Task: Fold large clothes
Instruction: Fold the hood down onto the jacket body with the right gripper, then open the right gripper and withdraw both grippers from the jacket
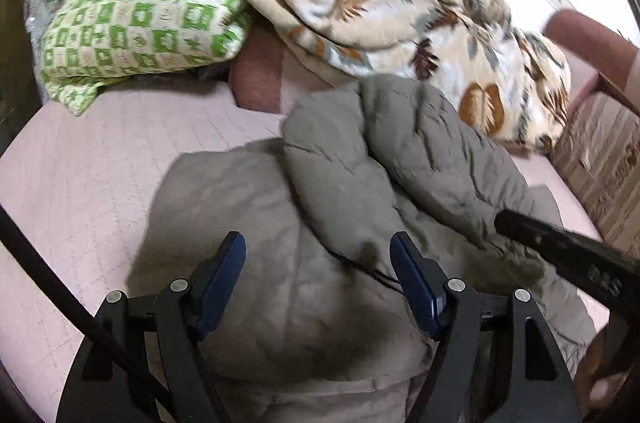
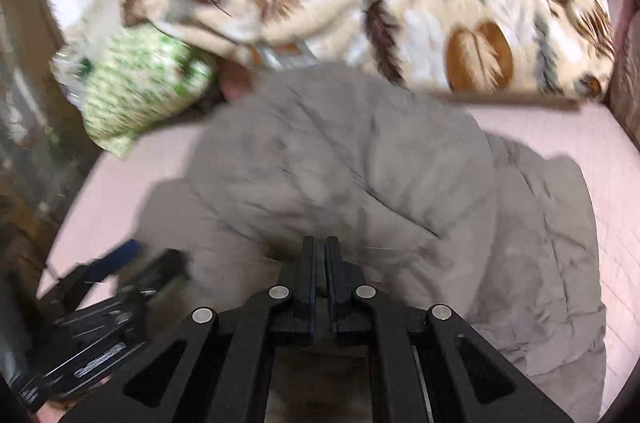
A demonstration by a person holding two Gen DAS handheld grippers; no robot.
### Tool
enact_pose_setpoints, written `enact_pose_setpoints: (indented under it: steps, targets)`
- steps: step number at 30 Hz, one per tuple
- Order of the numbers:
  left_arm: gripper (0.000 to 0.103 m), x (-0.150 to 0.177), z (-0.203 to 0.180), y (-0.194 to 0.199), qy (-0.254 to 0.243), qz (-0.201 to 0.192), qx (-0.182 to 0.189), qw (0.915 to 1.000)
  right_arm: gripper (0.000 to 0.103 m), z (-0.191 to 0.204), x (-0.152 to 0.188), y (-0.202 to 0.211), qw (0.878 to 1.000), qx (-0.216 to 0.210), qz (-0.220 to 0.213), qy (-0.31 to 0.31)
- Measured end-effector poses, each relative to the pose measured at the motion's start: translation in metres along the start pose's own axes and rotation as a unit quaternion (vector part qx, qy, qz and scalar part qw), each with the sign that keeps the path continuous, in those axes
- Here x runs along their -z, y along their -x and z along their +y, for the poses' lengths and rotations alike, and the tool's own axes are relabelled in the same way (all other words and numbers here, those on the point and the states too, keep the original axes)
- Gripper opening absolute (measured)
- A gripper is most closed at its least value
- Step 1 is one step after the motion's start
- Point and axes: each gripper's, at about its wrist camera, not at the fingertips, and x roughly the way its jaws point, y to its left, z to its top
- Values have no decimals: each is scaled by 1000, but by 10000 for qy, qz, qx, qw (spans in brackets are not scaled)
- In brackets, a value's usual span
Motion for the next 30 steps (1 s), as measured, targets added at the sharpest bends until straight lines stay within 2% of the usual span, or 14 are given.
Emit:
enact_pose_setpoints:
  steps: [1, 5, 9, 13, 14, 16, 20, 22, 27, 30]
  targets:
    - [74, -1, 4, 1, 24, -9, -72, 10000, 6, 6, -1, 0, 9998, -191, 30, 48]
    - [74, -4, 17, 0, 256, -13, -89, 9996, 7, 27, 6, -21, 9983, -457, 301, 212]
    - [74, -3, 17, -7, 224, 110, -71, 9997, 7, 33, 24, -60, 9940, -538, 944, 151]
    - [74, -2, 12, -6, 92, 91, -53, 9999, 7, 30, 19, -43, 9949, -685, 739, 75]
    - [74, -1, 11, -5, 72, 76, -48, 9999, 7, 25, 13, -29, 9959, -717, 554, 20]
    - [74, -1, 10, -4, 44, 49, -41, 10000, 8, 16, 3, -9, 9978, -617, 257, 1]
    - [74, 2, 4, -7, -35, 108, 13, 9999, 15, -8, -6, 18, 10000, -16, -70, 19]
    - [74, 5, -2, -10, -166, 161, -5, 9997, 17, -22, 1, 18, 9994, 354, -10, 28]
    - [74, 15, -14, -23, -517, 417, -193, 9976, 17, -43, 29, -11, 9978, 375, 527, -172]
    - [74, 18, -18, -28, -662, 500, -316, 9961, 17, -50, 37, -24, 9969, 285, 667, -293]
